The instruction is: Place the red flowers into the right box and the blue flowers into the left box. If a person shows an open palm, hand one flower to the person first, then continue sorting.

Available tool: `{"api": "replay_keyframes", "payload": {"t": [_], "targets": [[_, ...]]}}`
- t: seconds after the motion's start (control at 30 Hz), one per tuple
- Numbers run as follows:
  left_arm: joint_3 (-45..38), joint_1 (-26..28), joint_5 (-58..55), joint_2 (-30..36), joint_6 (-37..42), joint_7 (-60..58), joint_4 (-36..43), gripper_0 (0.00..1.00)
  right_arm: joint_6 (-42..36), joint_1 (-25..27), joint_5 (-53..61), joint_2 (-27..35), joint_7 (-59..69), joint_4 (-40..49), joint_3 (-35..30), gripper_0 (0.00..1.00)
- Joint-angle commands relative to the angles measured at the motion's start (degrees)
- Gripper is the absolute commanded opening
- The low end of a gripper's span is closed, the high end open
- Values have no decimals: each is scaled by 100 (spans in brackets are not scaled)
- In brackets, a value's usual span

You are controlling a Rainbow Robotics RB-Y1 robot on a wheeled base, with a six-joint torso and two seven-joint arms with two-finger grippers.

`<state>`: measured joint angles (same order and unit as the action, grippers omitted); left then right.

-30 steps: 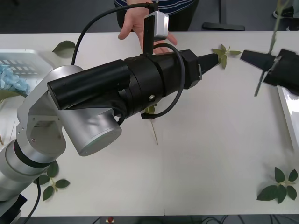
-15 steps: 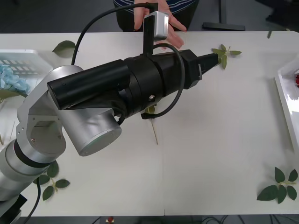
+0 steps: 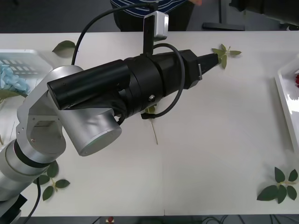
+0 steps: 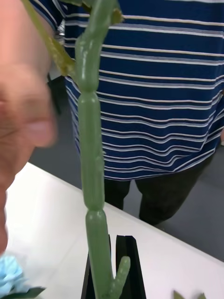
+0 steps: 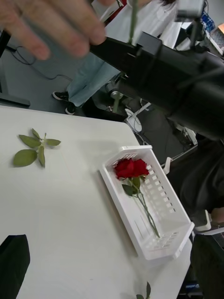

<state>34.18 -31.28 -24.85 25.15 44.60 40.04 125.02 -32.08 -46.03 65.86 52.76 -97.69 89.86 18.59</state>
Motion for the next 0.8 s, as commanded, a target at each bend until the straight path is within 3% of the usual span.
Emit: {"api": "replay_keyframes", "payload": {"t": [0.03,0.27,0.8], "targets": [[-25,-150,6,69,-56,-57,119,100,52,-494,-478,-372,514,-338,84,0],[-25,-150,6,69,-56,-57,119,100,52,-679,-1084,-715,725,-602,233,0],[-25,-150,6,69,-56,-57,119,100,52,-679,-1084,-715,725,-602,251,0]]}}
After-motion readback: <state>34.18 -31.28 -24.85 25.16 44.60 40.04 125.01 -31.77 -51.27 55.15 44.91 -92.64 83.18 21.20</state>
